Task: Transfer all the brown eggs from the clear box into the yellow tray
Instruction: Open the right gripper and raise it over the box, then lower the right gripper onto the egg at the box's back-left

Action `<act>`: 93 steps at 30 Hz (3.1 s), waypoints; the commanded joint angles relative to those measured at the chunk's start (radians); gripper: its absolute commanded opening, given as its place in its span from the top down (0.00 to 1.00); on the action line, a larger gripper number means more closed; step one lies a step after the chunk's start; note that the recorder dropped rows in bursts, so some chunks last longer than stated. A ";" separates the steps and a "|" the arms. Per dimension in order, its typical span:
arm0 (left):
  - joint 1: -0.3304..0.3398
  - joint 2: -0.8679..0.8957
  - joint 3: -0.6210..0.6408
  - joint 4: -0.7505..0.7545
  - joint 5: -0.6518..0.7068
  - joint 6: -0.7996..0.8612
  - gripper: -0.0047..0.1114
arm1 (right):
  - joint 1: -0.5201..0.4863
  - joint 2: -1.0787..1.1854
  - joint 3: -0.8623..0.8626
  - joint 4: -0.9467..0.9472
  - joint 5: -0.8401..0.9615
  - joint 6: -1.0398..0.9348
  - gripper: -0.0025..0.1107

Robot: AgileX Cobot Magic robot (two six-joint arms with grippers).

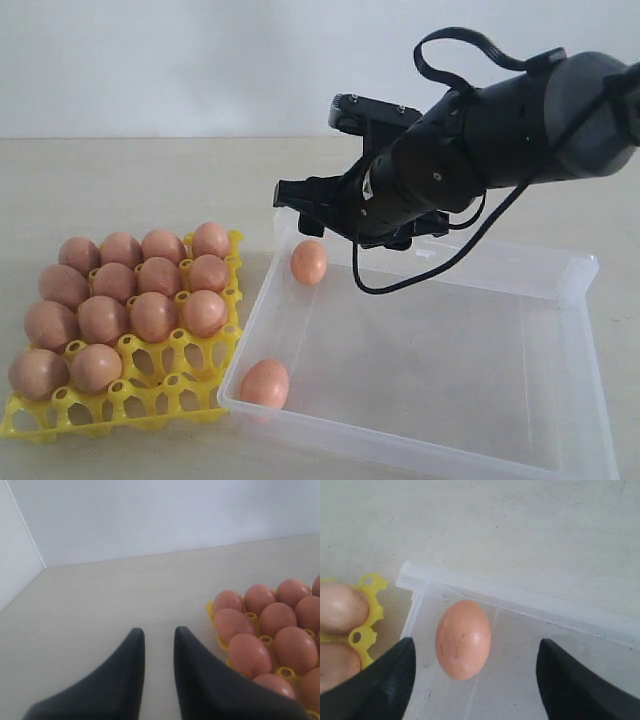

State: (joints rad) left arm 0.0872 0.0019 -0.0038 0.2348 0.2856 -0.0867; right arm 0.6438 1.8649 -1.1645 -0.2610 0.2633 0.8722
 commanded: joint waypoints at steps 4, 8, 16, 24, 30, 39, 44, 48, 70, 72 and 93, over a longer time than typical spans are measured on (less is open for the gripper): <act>0.002 -0.002 0.004 -0.002 -0.002 -0.002 0.77 | -0.007 0.048 0.000 0.019 -0.058 0.009 0.41; 0.002 -0.002 0.004 -0.002 -0.002 -0.002 0.77 | -0.007 0.075 -0.005 0.031 -0.058 -0.011 0.41; 0.002 -0.002 0.004 -0.002 -0.002 -0.002 0.77 | -0.007 0.099 -0.005 0.043 -0.088 -0.011 0.41; 0.002 -0.002 0.004 -0.002 -0.002 -0.002 0.77 | 0.007 0.101 -0.025 0.058 -0.117 -0.045 0.41; 0.002 -0.002 0.004 -0.002 -0.002 -0.002 0.77 | 0.007 0.113 -0.025 0.063 -0.112 -0.045 0.41; 0.002 -0.002 0.004 -0.002 -0.002 -0.002 0.77 | 0.007 0.147 -0.025 0.073 -0.080 -0.069 0.41; 0.002 -0.002 0.004 -0.002 -0.002 -0.002 0.77 | 0.007 0.148 -0.025 0.073 -0.119 -0.088 0.41; 0.002 -0.002 0.004 -0.002 -0.002 -0.002 0.77 | 0.007 0.150 -0.025 0.073 -0.135 -0.090 0.41; 0.002 -0.002 0.004 -0.002 -0.002 -0.002 0.77 | 0.007 0.171 -0.025 0.085 -0.169 -0.123 0.41; 0.002 -0.002 0.004 -0.002 -0.002 -0.002 0.77 | 0.007 0.171 -0.025 0.090 -0.169 -0.123 0.41; 0.002 -0.002 0.004 -0.002 -0.002 -0.002 0.77 | 0.007 0.171 -0.025 0.094 -0.168 -0.148 0.41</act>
State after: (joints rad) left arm 0.0872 0.0019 -0.0038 0.2348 0.2856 -0.0867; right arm 0.6491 2.0369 -1.1851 -0.1701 0.0964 0.7359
